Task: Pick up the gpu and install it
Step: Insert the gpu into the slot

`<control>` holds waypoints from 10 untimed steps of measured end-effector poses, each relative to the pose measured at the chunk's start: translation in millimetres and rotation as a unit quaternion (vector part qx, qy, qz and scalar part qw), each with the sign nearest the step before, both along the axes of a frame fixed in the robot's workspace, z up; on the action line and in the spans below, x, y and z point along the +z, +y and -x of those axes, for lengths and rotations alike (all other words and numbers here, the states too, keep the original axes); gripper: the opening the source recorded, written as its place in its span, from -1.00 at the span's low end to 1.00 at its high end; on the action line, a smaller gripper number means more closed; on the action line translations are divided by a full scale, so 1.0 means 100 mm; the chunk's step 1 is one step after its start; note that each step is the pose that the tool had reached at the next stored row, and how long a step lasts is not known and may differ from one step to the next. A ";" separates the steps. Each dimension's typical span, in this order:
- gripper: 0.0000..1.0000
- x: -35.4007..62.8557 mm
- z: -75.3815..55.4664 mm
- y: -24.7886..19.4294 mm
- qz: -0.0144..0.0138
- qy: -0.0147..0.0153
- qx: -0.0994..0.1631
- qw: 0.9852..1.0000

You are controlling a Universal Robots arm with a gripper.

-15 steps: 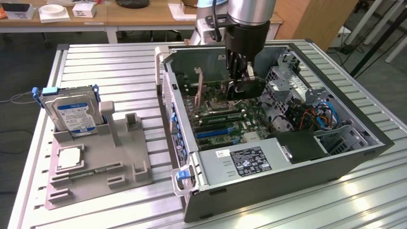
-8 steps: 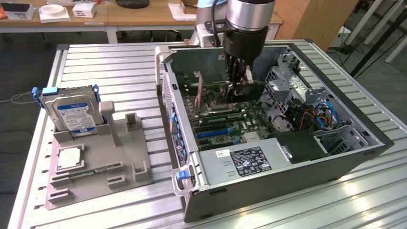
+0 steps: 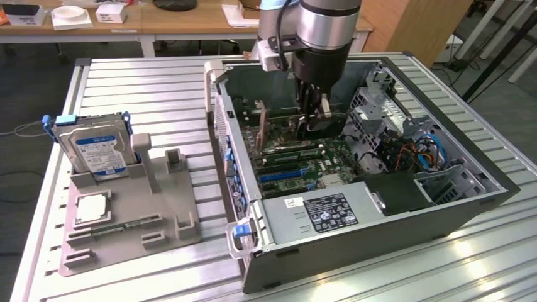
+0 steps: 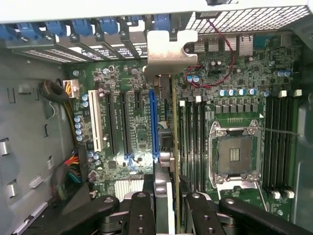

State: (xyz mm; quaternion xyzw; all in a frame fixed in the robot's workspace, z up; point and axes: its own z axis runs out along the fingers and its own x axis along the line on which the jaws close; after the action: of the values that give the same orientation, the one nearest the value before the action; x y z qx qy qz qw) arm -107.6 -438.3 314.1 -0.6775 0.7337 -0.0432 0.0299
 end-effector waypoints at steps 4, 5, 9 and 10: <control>-0.41 -0.055 0.01 0.000 0.000 0.000 0.000 1.000; -0.41 -0.070 0.01 0.000 0.000 0.000 0.000 1.000; -0.41 -0.131 0.02 0.000 0.000 0.000 0.000 1.000; -0.41 -0.148 0.02 0.000 0.000 0.000 0.000 1.000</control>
State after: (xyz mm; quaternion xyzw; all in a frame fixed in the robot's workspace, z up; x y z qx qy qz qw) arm -109.8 -438.4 299.3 -0.6775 0.7337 -0.0432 0.0299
